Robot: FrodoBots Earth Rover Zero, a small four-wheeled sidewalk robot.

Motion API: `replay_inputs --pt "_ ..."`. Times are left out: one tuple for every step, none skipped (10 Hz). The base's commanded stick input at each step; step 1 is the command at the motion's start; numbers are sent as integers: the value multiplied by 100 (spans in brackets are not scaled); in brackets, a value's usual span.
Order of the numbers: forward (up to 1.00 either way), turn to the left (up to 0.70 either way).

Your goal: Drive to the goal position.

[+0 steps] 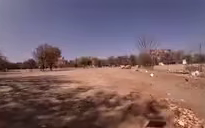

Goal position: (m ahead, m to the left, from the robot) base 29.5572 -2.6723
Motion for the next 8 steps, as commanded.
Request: replay_inputs --pt "50 0" --pt "50 0" --pt "50 0" --pt "50 0" --pt "50 0" --pt "50 0" --pt "50 0" --pt "50 0"
